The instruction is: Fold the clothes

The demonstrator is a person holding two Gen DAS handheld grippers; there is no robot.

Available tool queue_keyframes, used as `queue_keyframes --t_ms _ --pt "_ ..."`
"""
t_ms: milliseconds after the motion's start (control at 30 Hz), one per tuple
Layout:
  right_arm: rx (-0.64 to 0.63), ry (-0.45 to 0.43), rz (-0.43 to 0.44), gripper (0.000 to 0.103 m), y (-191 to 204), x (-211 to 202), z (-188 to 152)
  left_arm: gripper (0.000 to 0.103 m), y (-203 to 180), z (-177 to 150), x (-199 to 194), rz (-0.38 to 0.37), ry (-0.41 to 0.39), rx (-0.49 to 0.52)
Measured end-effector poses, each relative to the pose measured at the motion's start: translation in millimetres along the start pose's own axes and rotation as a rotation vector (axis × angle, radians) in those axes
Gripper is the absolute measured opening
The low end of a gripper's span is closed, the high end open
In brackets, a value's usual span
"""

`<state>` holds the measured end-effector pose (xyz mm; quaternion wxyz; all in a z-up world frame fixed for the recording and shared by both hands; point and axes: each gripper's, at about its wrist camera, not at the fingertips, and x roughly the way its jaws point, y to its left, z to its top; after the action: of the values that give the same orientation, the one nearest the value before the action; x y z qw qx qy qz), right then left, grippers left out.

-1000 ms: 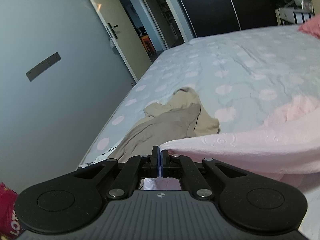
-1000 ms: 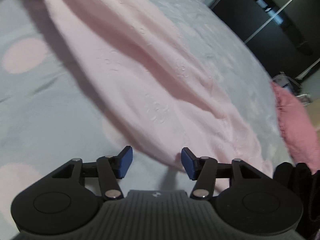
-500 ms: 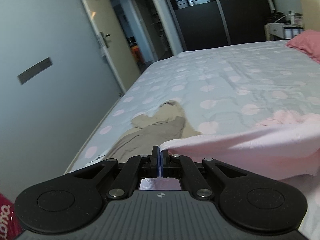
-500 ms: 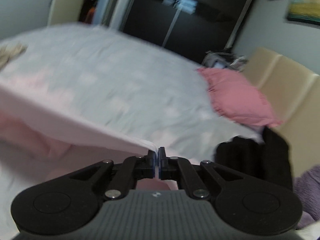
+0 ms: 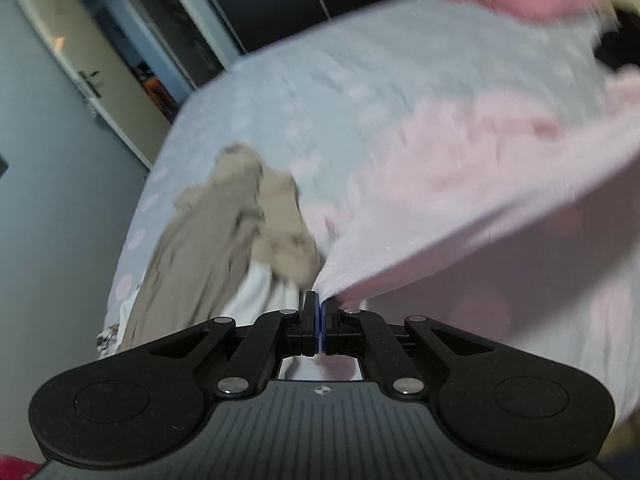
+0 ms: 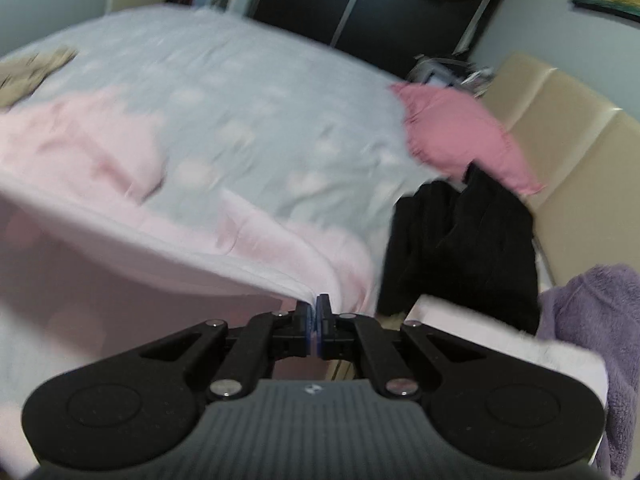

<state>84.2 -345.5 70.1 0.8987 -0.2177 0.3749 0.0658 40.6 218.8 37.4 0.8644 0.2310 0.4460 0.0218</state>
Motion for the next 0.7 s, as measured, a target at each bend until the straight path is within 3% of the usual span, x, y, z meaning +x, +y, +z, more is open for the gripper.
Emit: queue_keyframes --t_ms 300,533,700 --pt "-0.183 0.110 0.079 0.003 28 -9 -27 0.000 -12 -43 3 -0.120 0.168 0.149" --pt "-0.337 0.294 0.122 0.002 29 -20 -32 0.000 -39 -58 3 -0.226 0.267 0.373" --pt "-0.425 0.453 0.168 0.002 26 -19 -44 0.000 -58 -70 2 -0.324 0.290 0.484"
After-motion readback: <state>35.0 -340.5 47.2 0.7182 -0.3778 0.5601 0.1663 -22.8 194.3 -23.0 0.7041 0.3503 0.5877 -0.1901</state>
